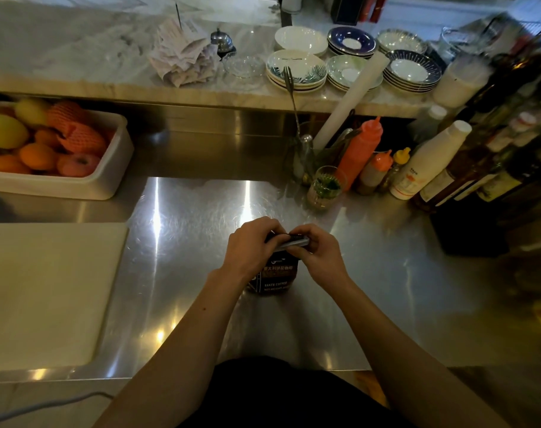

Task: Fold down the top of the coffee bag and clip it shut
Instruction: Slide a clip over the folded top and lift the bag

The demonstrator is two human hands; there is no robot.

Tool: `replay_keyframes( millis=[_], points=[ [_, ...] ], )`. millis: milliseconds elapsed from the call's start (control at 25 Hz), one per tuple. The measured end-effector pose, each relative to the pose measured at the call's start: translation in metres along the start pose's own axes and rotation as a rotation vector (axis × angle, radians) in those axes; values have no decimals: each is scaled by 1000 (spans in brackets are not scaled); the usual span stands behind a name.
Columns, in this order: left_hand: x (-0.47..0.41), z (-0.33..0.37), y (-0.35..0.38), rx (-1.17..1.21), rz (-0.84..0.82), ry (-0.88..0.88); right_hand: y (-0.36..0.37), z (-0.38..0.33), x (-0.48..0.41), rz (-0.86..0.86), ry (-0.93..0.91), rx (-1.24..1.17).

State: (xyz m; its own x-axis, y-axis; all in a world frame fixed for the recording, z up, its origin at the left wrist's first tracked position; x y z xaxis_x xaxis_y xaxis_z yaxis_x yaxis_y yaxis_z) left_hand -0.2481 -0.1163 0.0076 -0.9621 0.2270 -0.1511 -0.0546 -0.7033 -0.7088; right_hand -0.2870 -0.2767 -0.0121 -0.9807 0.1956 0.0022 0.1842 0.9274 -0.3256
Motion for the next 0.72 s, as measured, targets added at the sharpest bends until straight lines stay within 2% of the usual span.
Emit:
replay_keyframes(
  millis=[480,720],
  points=[
    [4,-2,-3,8,15,-76,-5,2,-6,-41,29,2],
    [3,-2,-2,9,-1,-58,-2,6,-1,-22,108,-45]
  ],
)
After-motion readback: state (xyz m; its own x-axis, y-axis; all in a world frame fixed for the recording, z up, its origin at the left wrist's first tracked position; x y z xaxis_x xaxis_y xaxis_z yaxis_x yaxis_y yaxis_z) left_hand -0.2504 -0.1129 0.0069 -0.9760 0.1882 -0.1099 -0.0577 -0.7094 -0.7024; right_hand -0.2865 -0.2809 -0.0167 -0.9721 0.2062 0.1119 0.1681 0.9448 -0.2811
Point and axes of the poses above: each hand's wrist, its own x-axis away from the middle knuckle, its own y-axis out of the palm, z = x × y, the point moved 2 cm from there along -x, towards the middle knuckle, and after that the axes turned 8 degrees about z, right-handed, at the moved point
